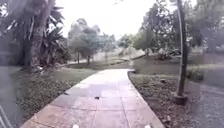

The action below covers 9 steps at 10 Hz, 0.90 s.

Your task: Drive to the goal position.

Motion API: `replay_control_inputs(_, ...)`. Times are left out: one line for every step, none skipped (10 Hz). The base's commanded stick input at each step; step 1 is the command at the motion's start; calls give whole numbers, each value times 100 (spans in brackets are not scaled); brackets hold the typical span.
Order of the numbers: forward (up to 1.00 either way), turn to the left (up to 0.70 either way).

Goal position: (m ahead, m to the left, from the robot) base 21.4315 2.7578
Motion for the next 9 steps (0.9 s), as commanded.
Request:
replay_control_inputs(70, 0)
replay_control_inputs(70, 0)
replay_control_inputs(70, 0)
replay_control_inputs(70, 0)
replay_control_inputs(70, 0)
replay_control_inputs(70, 0)
replay_control_inputs(70, 0)
replay_control_inputs(70, 0)
replay_control_inputs(70, 0)
